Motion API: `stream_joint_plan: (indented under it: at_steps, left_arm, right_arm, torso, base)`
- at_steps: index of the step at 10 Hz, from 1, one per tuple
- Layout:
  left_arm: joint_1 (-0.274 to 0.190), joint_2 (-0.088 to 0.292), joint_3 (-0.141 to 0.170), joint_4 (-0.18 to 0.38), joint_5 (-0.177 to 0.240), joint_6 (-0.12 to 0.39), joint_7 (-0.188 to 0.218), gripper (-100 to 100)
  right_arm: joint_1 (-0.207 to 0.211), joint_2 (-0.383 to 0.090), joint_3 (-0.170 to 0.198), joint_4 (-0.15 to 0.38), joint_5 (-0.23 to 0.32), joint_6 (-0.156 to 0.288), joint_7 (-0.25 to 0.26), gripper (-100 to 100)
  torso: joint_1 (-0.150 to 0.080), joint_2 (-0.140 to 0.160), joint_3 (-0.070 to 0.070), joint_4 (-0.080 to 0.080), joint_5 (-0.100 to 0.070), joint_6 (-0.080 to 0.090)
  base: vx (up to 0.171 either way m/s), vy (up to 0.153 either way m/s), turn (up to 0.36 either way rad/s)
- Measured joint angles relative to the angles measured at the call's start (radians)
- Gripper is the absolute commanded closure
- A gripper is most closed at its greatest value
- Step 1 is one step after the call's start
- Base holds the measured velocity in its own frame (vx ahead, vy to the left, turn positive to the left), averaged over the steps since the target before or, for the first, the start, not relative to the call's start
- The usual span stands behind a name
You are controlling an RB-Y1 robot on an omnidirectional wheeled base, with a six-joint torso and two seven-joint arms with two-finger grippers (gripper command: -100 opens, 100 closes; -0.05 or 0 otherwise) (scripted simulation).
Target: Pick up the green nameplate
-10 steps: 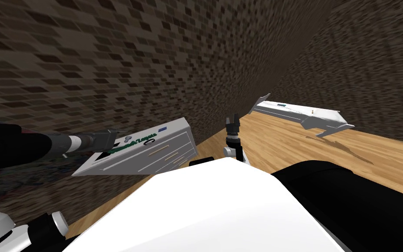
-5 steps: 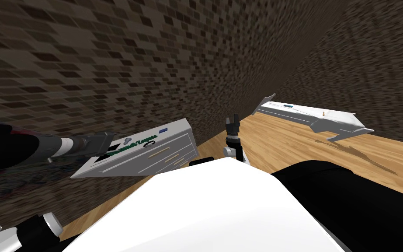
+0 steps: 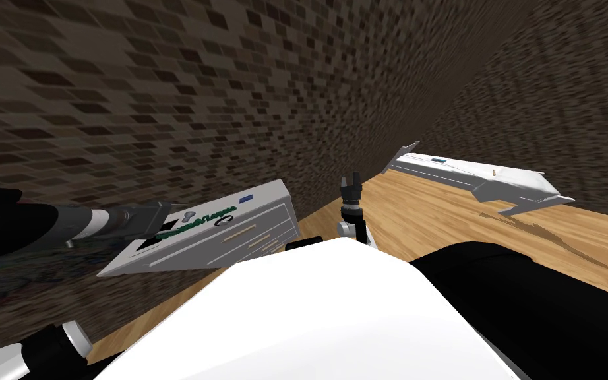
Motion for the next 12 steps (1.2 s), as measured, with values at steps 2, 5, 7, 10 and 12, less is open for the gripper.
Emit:
stream_joint_plan:
  at_steps: [2, 5, 7, 10, 12]
  left_arm:
    - [0.012, -0.017, -0.022, 0.011, -0.028, -0.037, -0.017, -100]
    - [0.012, -0.018, -0.023, 0.011, -0.030, -0.041, -0.019, 100]
    - [0.012, -0.018, -0.022, 0.010, -0.030, -0.042, -0.019, 100]
    - [0.008, -0.012, -0.012, 0.002, -0.017, -0.028, -0.012, 100]
    - [0.000, -0.002, -0.004, 0.000, -0.004, -0.009, -0.003, 0]
  right_arm:
    - [0.000, 0.000, 0.000, 0.000, 0.000, 0.000, 0.000, 0]
    - [0.000, 0.000, 0.000, 0.000, 0.000, 0.000, 0.000, 0]
    - [0.000, 0.000, 0.000, 0.000, 0.000, 0.000, 0.000, 0]
    - [0.000, 0.000, 0.000, 0.000, 0.000, 0.000, 0.000, 0]
    - [0.000, 0.000, 0.000, 0.000, 0.000, 0.000, 0.000, 0]
  torso:
    - [0.000, 0.001, 0.000, 0.000, 0.000, 0.000]
    - [0.000, 0.000, 0.000, 0.000, 0.000, 0.000]
    - [0.000, 0.000, 0.000, -0.001, 0.000, -0.001]
    - [0.000, 0.000, 0.000, -0.001, 0.000, -0.001]
    - [0.001, 0.000, -0.001, -0.001, 0.000, -0.001]
  base:
    - [-0.001, -0.005, -0.009]
    - [0.000, 0.000, 0.000]
    - [0.000, 0.000, 0.000]
    - [0.000, 0.006, 0.022]
    - [0.000, 0.003, 0.003]
